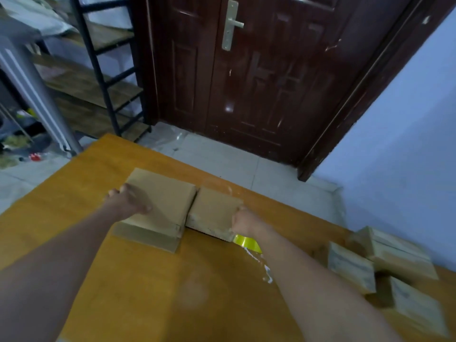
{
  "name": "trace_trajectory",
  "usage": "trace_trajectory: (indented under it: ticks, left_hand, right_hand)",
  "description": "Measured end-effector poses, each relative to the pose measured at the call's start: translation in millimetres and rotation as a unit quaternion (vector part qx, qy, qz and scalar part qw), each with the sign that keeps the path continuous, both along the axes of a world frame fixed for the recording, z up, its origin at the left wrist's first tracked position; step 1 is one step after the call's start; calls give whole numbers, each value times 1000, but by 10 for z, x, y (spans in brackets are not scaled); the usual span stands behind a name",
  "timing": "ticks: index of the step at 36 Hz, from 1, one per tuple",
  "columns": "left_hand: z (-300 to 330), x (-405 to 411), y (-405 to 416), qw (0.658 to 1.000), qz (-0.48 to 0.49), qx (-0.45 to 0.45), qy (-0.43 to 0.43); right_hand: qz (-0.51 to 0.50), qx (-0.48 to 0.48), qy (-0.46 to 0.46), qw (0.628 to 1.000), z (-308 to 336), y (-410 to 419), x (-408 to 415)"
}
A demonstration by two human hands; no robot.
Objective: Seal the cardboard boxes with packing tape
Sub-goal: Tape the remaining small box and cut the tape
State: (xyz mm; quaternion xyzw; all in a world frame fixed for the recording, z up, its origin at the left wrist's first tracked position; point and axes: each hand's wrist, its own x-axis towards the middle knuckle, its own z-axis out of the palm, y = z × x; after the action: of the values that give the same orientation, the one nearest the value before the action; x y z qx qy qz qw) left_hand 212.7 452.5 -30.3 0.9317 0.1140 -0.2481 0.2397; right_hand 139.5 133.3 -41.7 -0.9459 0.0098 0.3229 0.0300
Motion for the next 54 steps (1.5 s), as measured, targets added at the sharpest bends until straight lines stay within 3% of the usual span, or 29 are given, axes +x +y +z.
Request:
trace_trajectory:
  ticks: [8,17,25,28,34,41,44,46,49,52,54]
  left_hand:
    - [19,-308,-160,995,-74,68,14]
    - [-8,-957,-479,963,-230,128,60]
    - [-39,-1387,-1131,931,-340,115,72]
    - [-59,-1562,-1479,921,-369,113,55]
    - [-118,-1828,-2128,924,-373,73,41]
    - [-111,-2041,-2346,949,-311,48,31]
    - [-13,-2137,-2426,952,-284,116,18]
    - [132,-2289,-2617,936,-295,178,-69]
    - [312,-2705,-3114,919,-347,39,-185]
    - [383,-3245,-3610,916,-370,-112,-104]
    - [293,-3471,-3816,925,-324,-196,-39]
  right_hand:
    - [85,-11,-38,996,-2,-190,-479]
    - [-18,28,-44,998,118,-670,-1584]
    - [-49,19,-63,997,151,-1174,-2641]
    - [-105,16,-59,993,85,-1404,-3009]
    - [-182,23,-70,981,82,-1918,-3607]
    - [-161,7,-89,983,58,-2504,-4136]
    - [-149,43,-151,976,-23,-2625,-4183]
    - [-157,65,-166,971,40,-2586,-4130]
    - [-181,115,-176,961,129,-2528,-4053]
    - [-186,152,-167,956,131,-2527,-4052]
    - [-183,168,-167,954,115,-2515,-4049]
